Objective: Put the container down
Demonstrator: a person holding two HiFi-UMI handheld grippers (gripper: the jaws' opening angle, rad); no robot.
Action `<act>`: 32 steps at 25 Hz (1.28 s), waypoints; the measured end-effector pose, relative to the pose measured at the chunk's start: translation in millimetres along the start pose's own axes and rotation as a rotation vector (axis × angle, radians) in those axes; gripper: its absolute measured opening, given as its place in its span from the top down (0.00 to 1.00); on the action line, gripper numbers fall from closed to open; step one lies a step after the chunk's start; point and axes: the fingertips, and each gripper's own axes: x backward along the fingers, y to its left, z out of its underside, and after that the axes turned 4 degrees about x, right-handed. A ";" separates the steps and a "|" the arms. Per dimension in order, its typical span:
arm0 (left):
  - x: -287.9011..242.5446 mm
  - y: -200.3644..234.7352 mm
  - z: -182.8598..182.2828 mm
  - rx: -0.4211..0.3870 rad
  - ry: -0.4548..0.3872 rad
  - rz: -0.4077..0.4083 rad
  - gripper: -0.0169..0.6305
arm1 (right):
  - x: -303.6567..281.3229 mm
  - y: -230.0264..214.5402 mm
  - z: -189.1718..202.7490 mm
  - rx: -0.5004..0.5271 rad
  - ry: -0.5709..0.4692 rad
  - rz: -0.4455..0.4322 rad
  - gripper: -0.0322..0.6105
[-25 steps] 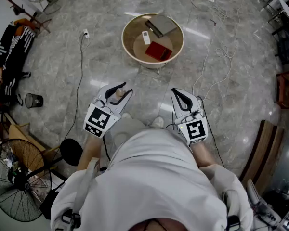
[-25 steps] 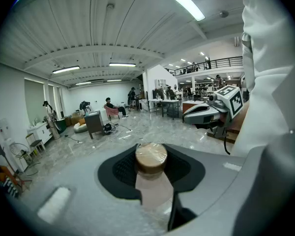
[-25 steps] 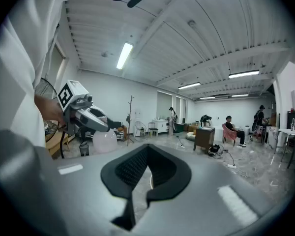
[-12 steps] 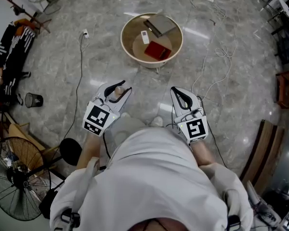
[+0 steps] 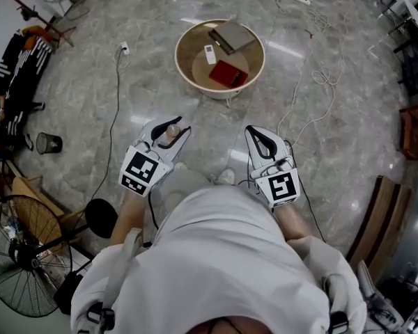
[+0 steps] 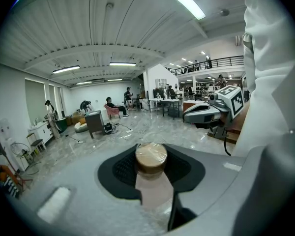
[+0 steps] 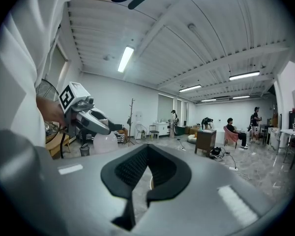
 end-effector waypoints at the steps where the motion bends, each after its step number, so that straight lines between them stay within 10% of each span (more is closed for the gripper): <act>1: -1.3 0.4 -0.6 0.004 0.000 -0.002 0.78 | -1.6 -1.0 0.1 0.003 0.001 -0.003 0.94; 16: -44.9 53.4 4.7 0.076 0.005 -0.047 0.78 | -65.1 -23.4 23.2 0.076 0.053 -0.025 0.94; 32: -135.4 217.0 13.7 0.056 0.035 -0.014 0.78 | -229.7 -75.1 31.6 0.087 0.064 -0.009 0.94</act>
